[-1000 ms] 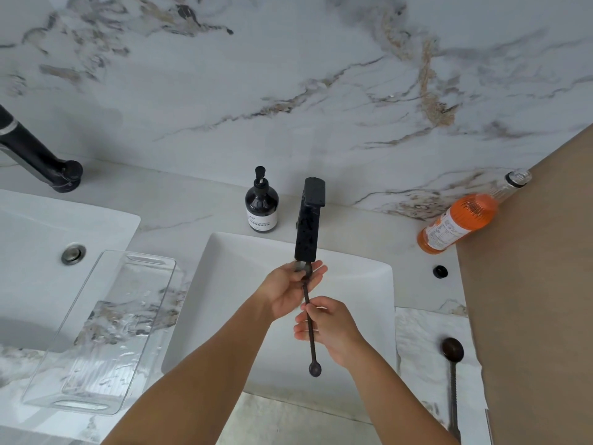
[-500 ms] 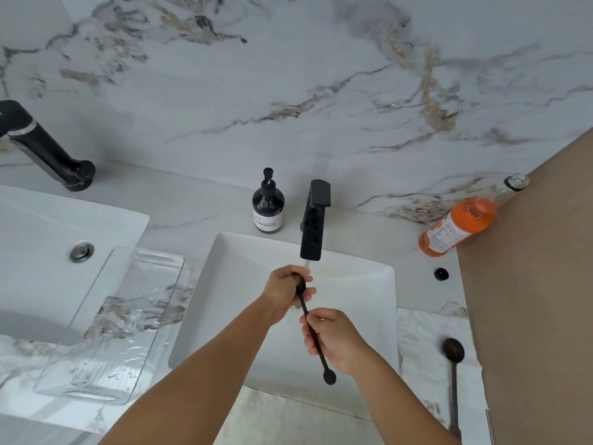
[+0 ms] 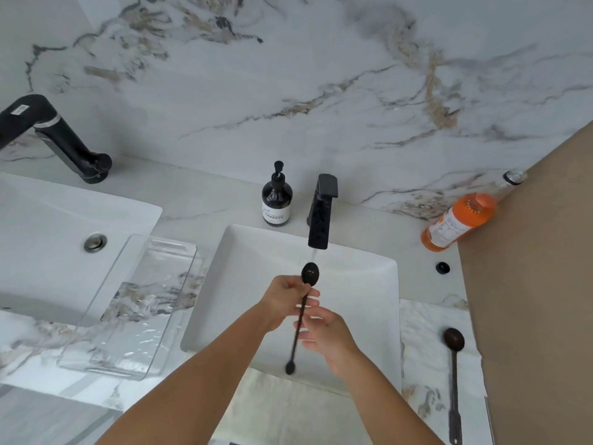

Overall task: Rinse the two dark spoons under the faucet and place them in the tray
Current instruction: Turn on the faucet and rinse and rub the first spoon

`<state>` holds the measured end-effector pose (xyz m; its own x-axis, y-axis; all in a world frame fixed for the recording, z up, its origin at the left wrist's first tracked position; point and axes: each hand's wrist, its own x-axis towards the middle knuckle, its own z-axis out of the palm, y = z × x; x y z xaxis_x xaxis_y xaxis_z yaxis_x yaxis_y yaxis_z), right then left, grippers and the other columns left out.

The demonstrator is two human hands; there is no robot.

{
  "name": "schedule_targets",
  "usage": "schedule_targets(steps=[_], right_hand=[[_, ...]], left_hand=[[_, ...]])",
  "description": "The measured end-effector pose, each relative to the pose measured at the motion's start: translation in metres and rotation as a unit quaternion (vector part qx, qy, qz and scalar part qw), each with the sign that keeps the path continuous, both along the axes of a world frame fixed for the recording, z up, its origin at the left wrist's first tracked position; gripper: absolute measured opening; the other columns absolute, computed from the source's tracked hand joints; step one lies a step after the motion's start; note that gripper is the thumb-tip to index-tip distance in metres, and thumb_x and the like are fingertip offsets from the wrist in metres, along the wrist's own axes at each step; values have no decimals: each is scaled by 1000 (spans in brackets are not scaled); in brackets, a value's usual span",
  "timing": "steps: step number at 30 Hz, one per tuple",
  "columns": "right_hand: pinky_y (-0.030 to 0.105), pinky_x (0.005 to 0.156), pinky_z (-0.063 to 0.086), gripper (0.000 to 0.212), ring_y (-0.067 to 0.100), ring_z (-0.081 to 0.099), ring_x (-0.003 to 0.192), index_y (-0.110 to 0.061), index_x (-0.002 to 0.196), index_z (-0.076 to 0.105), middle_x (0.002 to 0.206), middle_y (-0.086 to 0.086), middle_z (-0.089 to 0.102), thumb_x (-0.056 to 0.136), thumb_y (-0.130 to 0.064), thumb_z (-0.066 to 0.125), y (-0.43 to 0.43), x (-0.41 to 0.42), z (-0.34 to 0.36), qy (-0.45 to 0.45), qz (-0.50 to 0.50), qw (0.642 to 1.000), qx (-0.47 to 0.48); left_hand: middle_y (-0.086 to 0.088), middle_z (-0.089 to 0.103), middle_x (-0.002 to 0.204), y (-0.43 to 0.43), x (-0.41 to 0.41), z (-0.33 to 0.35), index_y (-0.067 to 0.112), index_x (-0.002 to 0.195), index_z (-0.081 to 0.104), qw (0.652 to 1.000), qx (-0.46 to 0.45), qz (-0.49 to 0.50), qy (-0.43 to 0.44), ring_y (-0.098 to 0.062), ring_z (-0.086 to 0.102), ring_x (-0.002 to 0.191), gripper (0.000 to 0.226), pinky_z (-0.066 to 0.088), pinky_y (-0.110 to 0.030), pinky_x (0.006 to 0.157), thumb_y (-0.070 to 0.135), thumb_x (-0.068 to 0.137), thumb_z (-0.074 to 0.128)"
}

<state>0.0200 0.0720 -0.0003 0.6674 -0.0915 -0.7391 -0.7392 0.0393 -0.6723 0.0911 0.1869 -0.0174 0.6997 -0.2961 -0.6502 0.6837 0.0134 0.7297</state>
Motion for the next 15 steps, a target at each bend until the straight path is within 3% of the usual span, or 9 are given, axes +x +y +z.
schedule_targets(steps=[4, 5, 7, 8, 9, 13, 14, 15], right_hand=[[34, 79, 54, 6, 22, 64, 81, -16, 93, 63, 102, 8, 70, 91, -20, 59, -6, -1, 2, 25, 46, 998, -42], [35, 79, 55, 7, 23, 64, 81, -15, 93, 63, 102, 9, 70, 91, -20, 59, -8, -2, 4, 32, 44, 998, -42], [35, 75, 55, 10, 26, 64, 81, -12, 98, 63, 100, 10, 69, 91, -17, 58, -9, -2, 3, 45, 38, 998, -34], [34, 71, 54, 13, 26, 64, 80, -10, 102, 63, 98, 10, 69, 92, -16, 57, -9, -3, 5, 52, 41, 997, -38], [33, 70, 54, 16, 27, 63, 79, -8, 105, 63, 98, 10, 68, 92, -16, 57, -8, -4, 6, 55, 47, 996, -46], [37, 76, 55, 22, 27, 66, 79, -6, 112, 60, 101, 12, 68, 93, -15, 55, -5, 4, 6, 41, 42, 997, -41], [37, 76, 55, 24, 29, 66, 80, -5, 115, 59, 102, 13, 68, 94, -14, 54, -4, 8, 6, 38, 34, 998, -29], [38, 76, 55, 26, 30, 67, 82, -4, 119, 57, 103, 15, 67, 94, -13, 54, -3, 14, 7, 32, 16, 999, -4]], left_hand=[[-9, 76, 80, 8, 1, 17, 9, 112, 71, 966, 166, -27, -194, -20, 62, 59, 27, 61, -35, 67, 4, 89, 58], [-8, 77, 83, 13, 3, 19, 13, 113, 71, 932, 253, -64, -254, -24, 65, 65, 27, 61, -36, 68, 7, 89, 59], [-14, 73, 96, 25, 4, 24, 17, 115, 66, 806, 453, -204, -321, -34, 66, 87, 25, 55, -39, 75, 16, 91, 57], [-16, 69, 101, 32, 3, 24, 17, 118, 64, 759, 508, -242, -327, -37, 64, 94, 26, 52, -40, 76, 19, 93, 56], [-17, 67, 102, 36, 1, 25, 17, 119, 63, 741, 528, -260, -323, -39, 63, 96, 26, 50, -40, 76, 21, 94, 55], [-15, 71, 102, 47, -3, 28, 16, 117, 64, 745, 532, -244, -319, -37, 64, 97, 26, 51, -39, 77, 25, 95, 54], [-13, 73, 100, 50, -5, 32, 14, 115, 66, 779, 508, -217, -297, -34, 66, 93, 25, 54, -38, 75, 24, 95, 55], [-12, 74, 95, 54, -6, 36, 9, 112, 67, 840, 453, -159, -251, -30, 69, 81, 24, 57, -35, 67, 22, 95, 56]])
